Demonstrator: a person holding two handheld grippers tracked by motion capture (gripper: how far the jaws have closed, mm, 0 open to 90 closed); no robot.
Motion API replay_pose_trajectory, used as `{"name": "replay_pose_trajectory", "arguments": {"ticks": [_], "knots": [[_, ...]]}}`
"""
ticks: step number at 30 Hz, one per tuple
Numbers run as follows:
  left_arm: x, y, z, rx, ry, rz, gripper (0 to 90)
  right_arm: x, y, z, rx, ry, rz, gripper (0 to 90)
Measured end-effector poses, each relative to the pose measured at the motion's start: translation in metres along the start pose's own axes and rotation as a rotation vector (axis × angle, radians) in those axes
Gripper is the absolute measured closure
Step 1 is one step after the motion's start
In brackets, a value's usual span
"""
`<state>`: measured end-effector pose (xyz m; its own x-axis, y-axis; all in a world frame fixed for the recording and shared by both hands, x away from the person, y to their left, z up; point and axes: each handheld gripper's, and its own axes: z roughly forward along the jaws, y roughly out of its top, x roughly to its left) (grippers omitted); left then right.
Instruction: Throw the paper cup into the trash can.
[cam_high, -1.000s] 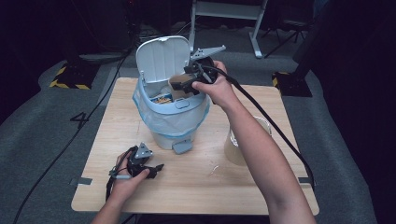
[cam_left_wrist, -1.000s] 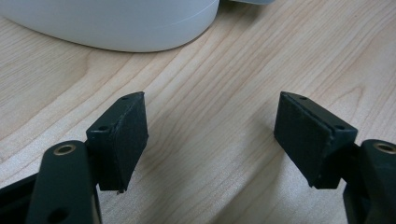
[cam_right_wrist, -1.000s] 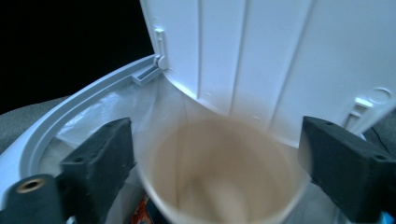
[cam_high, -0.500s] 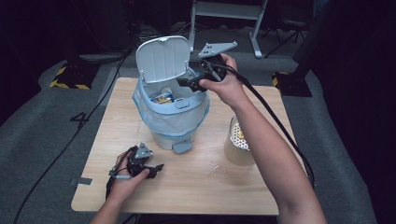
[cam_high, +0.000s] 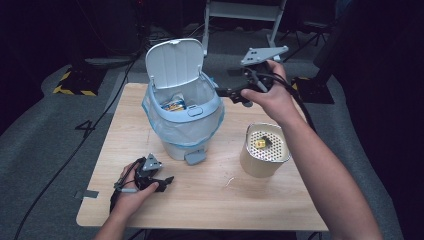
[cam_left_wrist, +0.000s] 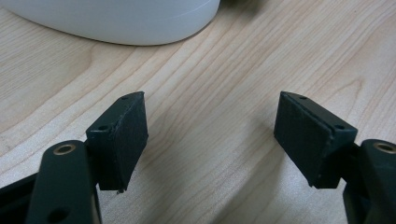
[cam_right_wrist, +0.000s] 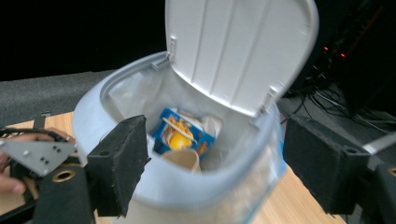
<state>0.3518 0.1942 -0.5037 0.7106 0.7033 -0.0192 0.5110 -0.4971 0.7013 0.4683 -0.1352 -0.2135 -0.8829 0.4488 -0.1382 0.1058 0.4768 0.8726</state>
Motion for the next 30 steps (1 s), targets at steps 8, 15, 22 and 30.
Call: {"name": "replay_pose_trajectory", "arguments": {"ticks": [8, 15, 22, 30], "knots": [[0.002, -0.005, -0.005, -0.001, 0.002, -0.006, 26.1, -0.012, -0.027, -0.069, -0.006, -0.075, 0.07, 23.0], [0.005, -0.011, -0.01, -0.003, 0.003, -0.006, 26.1, -0.012, -0.058, -0.101, 0.02, -0.115, 0.105, 23.1], [0.006, -0.015, -0.014, -0.004, 0.015, -0.02, 25.9, -0.007, -0.114, -0.133, 0.056, -0.151, 0.159, 23.2], [0.006, -0.015, -0.015, -0.005, 0.026, -0.034, 26.0, -0.012, -0.175, -0.159, 0.095, -0.218, 0.244, 24.7]]}}
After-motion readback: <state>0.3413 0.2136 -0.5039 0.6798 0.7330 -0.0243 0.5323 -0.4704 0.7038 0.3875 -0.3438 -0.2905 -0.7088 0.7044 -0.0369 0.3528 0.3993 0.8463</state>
